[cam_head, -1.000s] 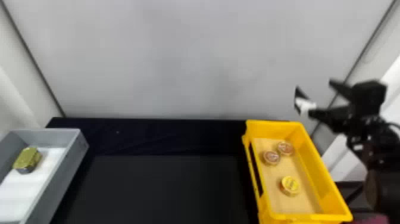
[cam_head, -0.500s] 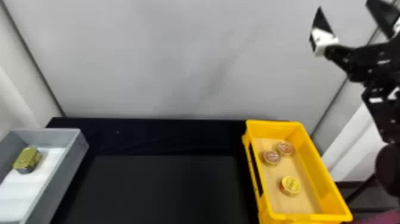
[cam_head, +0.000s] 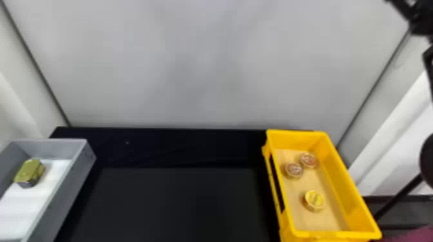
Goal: Pick up the round yellow can and place it in the yellow rectangular box
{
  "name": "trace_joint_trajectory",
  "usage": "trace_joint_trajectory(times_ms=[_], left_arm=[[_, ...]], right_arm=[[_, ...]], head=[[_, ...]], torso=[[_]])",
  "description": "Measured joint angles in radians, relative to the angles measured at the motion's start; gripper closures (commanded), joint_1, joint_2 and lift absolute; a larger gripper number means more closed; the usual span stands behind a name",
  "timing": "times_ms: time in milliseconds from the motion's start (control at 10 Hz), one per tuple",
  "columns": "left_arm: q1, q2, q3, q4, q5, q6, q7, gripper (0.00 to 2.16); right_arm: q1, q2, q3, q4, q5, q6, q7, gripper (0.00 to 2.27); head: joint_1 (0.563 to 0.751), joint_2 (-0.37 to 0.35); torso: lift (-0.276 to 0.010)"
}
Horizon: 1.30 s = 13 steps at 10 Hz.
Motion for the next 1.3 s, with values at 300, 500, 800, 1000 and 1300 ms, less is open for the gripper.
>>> trace_joint_trajectory(times_ms=[300,500,800,1000,1300], left_arm=[[0.005,0.003,0.008,-0.002,0.0,-0.004,0.0,0.11],[0.013,0.005,0.019,-0.005,-0.001,-0.011,-0.001,0.11],[0.025,0.01,0.036,-0.012,-0.001,-0.012,-0.002,0.11],[0.023,0.014,0.035,-0.013,-0.002,-0.011,-0.004,0.11],[0.023,0.018,0.032,-0.013,-0.01,-0.012,-0.006,0.11]], right_arm=[[-0.128,-0.067,0.001,-0.052,0.093,-0.137,-0.079,0.11],[-0.213,-0.15,-0.009,-0.093,0.14,-0.146,-0.107,0.11],[-0.219,-0.173,-0.029,-0.115,0.18,-0.145,-0.145,0.11],[-0.211,-0.169,-0.026,-0.115,0.182,-0.145,-0.148,0.11],[-0.21,-0.169,-0.021,-0.114,0.182,-0.144,-0.147,0.11]], head=[[0.694,-0.058],[0.694,-0.058],[0.694,-0.058],[0.694,-0.058],[0.694,-0.058]], torso=[[0.0],[0.0],[0.0],[0.0],[0.0]])
